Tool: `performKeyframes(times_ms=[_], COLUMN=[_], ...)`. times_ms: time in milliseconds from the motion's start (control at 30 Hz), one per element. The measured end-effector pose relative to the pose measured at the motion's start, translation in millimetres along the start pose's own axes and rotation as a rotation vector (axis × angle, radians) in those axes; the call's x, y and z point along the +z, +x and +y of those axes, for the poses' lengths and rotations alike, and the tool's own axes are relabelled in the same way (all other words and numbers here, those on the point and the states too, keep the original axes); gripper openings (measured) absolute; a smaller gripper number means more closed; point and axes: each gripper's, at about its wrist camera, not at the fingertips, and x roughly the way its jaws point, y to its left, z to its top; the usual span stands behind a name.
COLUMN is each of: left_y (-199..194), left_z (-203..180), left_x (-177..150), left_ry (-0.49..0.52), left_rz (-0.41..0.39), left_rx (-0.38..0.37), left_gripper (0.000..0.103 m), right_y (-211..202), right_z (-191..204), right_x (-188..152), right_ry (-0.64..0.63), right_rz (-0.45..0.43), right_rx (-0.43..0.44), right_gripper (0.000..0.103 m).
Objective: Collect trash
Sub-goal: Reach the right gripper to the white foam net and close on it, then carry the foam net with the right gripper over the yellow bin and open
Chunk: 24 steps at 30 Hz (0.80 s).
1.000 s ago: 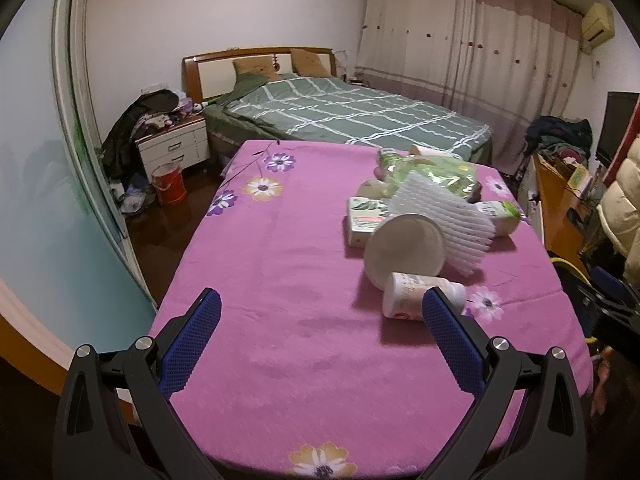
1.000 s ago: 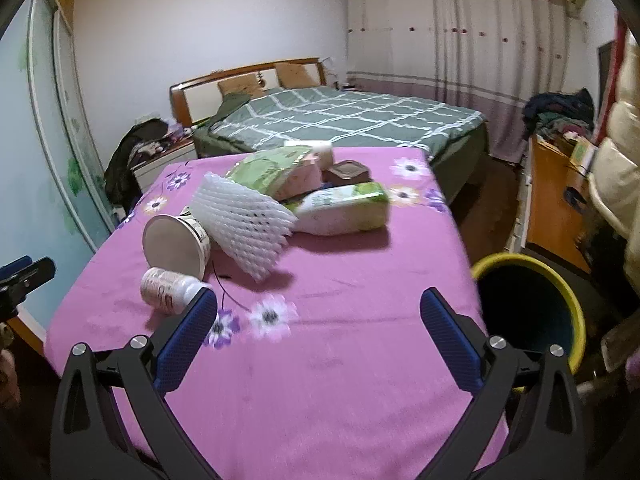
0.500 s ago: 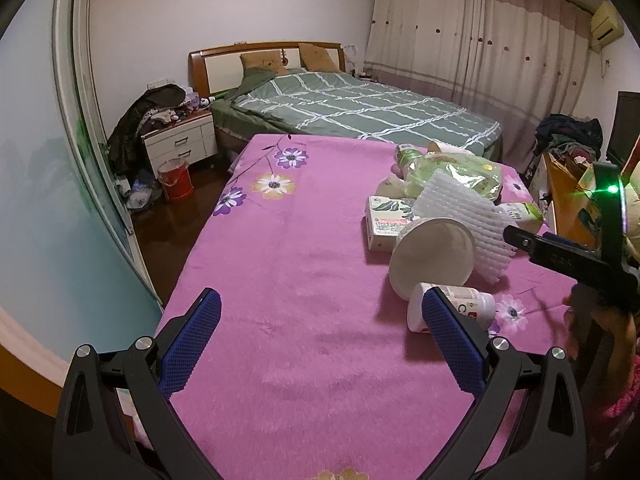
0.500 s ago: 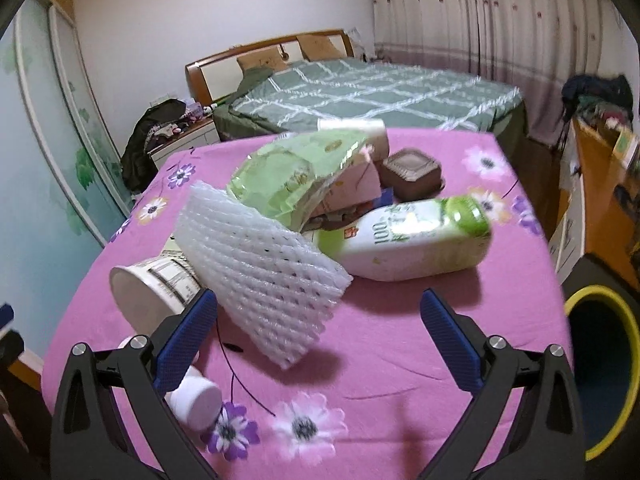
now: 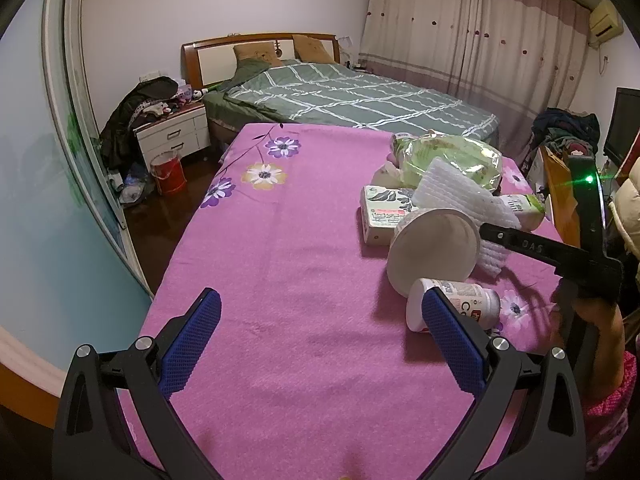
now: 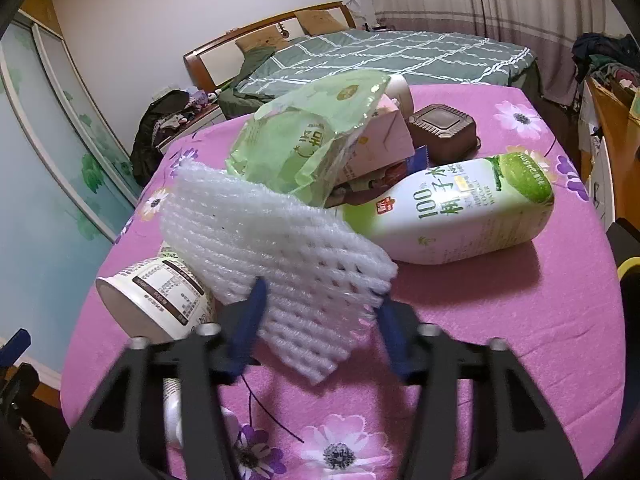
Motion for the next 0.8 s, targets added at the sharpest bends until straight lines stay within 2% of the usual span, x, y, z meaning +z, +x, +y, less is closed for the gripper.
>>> performKeyframes(times_ms=[100, 200, 433, 567, 800], left_y=[1, 0, -1, -3, -8], left_z=[0, -1, -3, -5, -15], left_x=[0, -2, -3, -3, -5], left_ry=[-0.003, -0.001, 0.004, 0.006, 0.025], left_rz=[0.003, 0.003, -0.002, -0.003, -0.012], left_rx=[-0.001, -0.005, -0.010, -0.016, -0.032], left_gripper=[0.099, 0.099, 0.099, 0.099, 0.099], right_y=[-7, -17, -57, -94, -154], right_z=[0, 0, -1, -8, -31], right_x=[-1, -5, -21, -27, -39], right_ry=[0.010, 0.005, 0.019, 0.031, 0.054], right_rz=[-0.017, -0.027, -0.088, -0.150, -0.268], right_rx=[0.013, 0.039, 0.082, 0.090, 0.022], right_gripper=[0.018, 0.014, 0.012, 0.012, 0.012])
